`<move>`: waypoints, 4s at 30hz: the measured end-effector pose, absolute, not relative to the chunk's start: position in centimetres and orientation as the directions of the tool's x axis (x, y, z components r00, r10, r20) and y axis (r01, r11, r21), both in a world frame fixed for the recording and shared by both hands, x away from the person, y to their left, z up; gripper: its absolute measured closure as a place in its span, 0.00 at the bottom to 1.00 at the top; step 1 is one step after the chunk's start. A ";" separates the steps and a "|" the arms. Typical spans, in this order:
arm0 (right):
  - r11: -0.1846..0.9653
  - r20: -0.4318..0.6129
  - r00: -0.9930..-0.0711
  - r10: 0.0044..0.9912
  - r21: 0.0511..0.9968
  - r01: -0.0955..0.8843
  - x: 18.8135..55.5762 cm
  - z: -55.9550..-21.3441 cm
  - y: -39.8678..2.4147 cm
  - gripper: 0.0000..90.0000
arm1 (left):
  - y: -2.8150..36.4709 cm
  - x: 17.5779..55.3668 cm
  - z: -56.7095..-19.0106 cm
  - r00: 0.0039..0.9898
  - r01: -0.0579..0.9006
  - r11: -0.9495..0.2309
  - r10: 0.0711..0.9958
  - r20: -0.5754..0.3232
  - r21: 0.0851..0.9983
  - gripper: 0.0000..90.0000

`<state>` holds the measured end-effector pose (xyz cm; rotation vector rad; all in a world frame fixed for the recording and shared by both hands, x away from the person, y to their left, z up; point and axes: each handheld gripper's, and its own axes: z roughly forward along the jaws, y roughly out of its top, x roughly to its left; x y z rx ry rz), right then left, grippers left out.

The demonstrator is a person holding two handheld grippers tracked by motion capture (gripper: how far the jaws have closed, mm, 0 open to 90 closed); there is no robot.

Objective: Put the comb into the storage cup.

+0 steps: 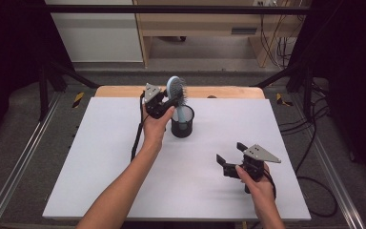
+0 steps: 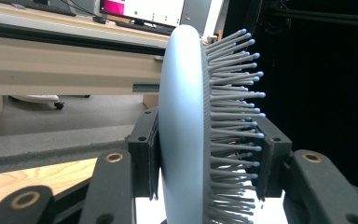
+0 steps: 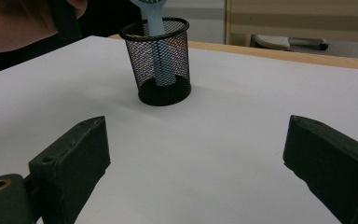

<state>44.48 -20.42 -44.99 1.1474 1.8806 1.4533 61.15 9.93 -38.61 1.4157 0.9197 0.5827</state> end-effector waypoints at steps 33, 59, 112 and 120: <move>0.090 0.097 -0.533 0.841 0.945 0.315 44.4 -45.0 -19.9 0.08 | 10.5 60.9 -39.1 0.559 0.184 0.092 0.809 -0.181 0.979 0.56; 0.111 0.081 -0.538 0.839 0.942 0.315 44.4 -45.2 -19.4 0.08 | 12.4 61.0 -39.5 0.534 0.224 0.139 0.811 -0.241 0.965 0.53; 0.131 0.071 -0.543 0.837 0.937 0.323 44.5 -45.4 -19.1 0.08 | 13.0 61.4 -39.8 0.523 0.237 0.130 0.818 -0.239 0.963 0.48; 0.131 0.070 -0.544 0.836 0.938 0.322 44.4 -45.4 -19.1 0.08 | 13.1 61.3 -39.6 0.517 0.238 0.123 0.824 -0.233 0.964 0.44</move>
